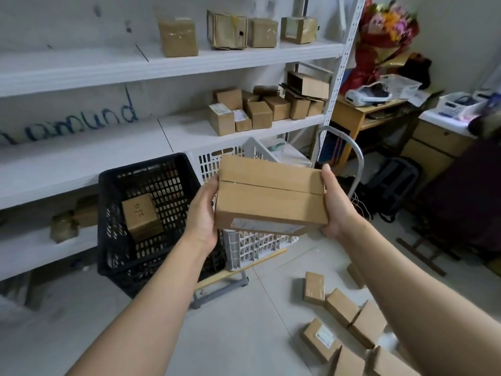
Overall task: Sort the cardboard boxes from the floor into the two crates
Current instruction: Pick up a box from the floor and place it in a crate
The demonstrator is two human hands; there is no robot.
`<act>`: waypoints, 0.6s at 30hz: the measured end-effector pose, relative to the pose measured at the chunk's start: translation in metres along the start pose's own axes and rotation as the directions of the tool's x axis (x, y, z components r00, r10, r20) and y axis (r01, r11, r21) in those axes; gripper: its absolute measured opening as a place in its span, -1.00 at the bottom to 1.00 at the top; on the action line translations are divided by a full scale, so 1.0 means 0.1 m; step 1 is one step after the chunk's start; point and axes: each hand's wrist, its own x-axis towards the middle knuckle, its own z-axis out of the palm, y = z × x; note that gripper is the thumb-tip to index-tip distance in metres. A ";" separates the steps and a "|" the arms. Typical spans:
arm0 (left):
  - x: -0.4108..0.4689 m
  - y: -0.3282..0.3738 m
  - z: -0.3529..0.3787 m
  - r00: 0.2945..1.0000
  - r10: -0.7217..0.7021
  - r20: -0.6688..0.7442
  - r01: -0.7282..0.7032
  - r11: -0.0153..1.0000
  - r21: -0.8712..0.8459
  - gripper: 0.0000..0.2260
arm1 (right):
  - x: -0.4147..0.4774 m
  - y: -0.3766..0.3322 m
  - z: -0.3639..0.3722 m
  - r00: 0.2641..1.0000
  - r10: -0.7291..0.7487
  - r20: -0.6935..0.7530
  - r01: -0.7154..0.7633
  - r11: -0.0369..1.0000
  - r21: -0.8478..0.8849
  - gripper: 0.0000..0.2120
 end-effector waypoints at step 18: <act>1.25 -0.02 0.17 0.957 -0.108 -0.270 0.132 0.989 0.072 -0.89 | 1.37 -0.26 0.09 0.992 0.005 0.127 -0.012 0.998 0.056 -0.67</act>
